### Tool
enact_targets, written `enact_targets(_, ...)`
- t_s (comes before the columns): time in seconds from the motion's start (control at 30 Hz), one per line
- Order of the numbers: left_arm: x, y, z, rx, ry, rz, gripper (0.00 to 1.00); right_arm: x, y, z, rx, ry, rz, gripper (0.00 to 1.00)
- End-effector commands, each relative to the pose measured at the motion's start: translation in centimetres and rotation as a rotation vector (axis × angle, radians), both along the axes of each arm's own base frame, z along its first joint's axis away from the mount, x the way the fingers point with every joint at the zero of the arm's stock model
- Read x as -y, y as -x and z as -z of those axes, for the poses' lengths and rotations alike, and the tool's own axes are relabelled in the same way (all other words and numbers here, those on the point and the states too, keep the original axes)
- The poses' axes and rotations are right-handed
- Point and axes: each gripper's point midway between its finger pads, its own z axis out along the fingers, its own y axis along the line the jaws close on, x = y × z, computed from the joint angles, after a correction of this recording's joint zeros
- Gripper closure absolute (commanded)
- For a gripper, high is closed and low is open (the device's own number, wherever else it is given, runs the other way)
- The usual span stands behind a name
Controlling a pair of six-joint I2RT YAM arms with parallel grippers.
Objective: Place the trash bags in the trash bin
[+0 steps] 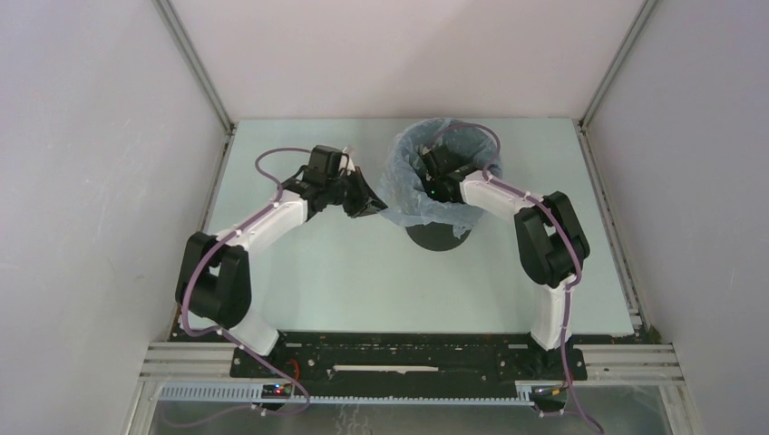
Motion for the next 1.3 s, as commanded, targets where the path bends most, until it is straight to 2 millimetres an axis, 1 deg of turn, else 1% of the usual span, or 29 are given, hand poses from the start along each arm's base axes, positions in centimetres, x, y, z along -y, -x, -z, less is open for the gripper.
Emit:
enact_targets(0.0, 1.0, -0.8, -3.1, 0.066, 0.051, 0.025, 0.99, -0.6, -1.1, 3.0, 0.012, -0.008, -0.002, 0.55)
enact_targets(0.07, 0.8, -0.7, -3.4, 0.079, 0.043, 0.023, 0.99, -1.0, -1.2, 1.0, 0.019, -0.030, -0.012, 0.50)
enact_targets(0.13, 0.7, -0.6, -3.4, 0.081, 0.033, 0.027, 0.99, -1.0, -1.1, -2.2, 0.039, -0.045, -0.013, 0.48)
enact_targets(0.2, 0.6, -0.4, -3.4, 0.080, 0.032, 0.031, 0.99, -0.9, -0.7, -6.1, 0.069, -0.076, -0.023, 0.46)
enact_targets(0.27, 0.5, -0.3, -3.3, 0.080, 0.029, 0.028, 0.99, -0.7, -0.2, -8.8, 0.078, -0.103, -0.025, 0.43)
enact_targets(0.3, 0.4, -0.2, -3.2, 0.082, 0.026, 0.028, 0.99, -0.5, 0.0, -9.8, 0.080, -0.107, -0.023, 0.43)
enact_targets(0.4, 0.2, -0.1, -2.9, 0.077, 0.020, 0.026, 0.99, 0.3, 0.8, -11.6, 0.076, -0.107, -0.016, 0.41)
enact_targets(0.53, 0.2, 0.0, -2.8, 0.077, 0.016, 0.026, 0.99, 0.6, 1.5, -13.8, 0.101, -0.137, -0.028, 0.37)
enact_targets(0.6, 0.1, 0.1, -2.8, 0.077, 0.016, 0.025, 0.99, 0.8, 1.7, -15.7, 0.131, -0.146, -0.032, 0.37)
enact_targets(0.63, 0.1, 0.1, -2.8, 0.078, 0.014, 0.024, 0.99, 1.0, 1.6, -16.9, 0.156, -0.149, -0.032, 0.37)
enact_targets(0.7, 0.0, 0.1, -2.8, 0.079, 0.013, 0.022, 0.99, 2.0, 1.7, -18.6, 0.189, -0.142, -0.028, 0.38)
enact_targets(0.73, 0.0, 0.2, -2.8, 0.079, 0.013, 0.022, 0.99, 2.8, 1.6, -19.0, 0.208, -0.127, -0.019, 0.40)
enact_targets(0.77, 0.0, 0.2, -2.7, 0.078, 0.013, 0.023, 1.00, 3.8, 1.5, -19.1, 0.223, -0.102, -0.005, 0.42)
enact_targets(0.93, -0.1, 0.5, -2.9, 0.080, 0.016, 0.021, 0.99, 9.2, 0.1, -17.2, 0.253, 0.074, 0.091, 0.51)
enact_targets(0.97, -0.1, 0.5, -2.9, 0.081, 0.017, 0.021, 0.99, 9.9, -0.2, -16.9, 0.264, 0.103, 0.104, 0.51)
enact_targets(1.03, -0.2, 0.6, -2.9, 0.081, 0.017, 0.019, 0.99, 10.4, -1.4, -16.4, 0.301, 0.136, 0.112, 0.52)
enact_targets(1.1, -0.1, 0.6, -2.9, 0.076, 0.020, 0.020, 0.99, 9.8, -1.9, -16.5, 0.293, 0.126, 0.105, 0.53)
enact_targets(1.13, -0.1, 0.7, -2.9, 0.073, 0.022, 0.020, 0.99, 9.0, -2.0, -16.8, 0.281, 0.106, 0.095, 0.53)
enact_targets(1.2, 0.0, 0.6, -3.1, 0.073, 0.027, 0.019, 0.99, 6.6, -1.7, -18.0, 0.288, 0.052, 0.049, 0.53)
enact_targets(1.27, 0.1, 0.5, -3.2, 0.072, 0.032, 0.017, 0.99, 4.0, -0.8, -18.8, 0.304, 0.015, -0.003, 0.52)
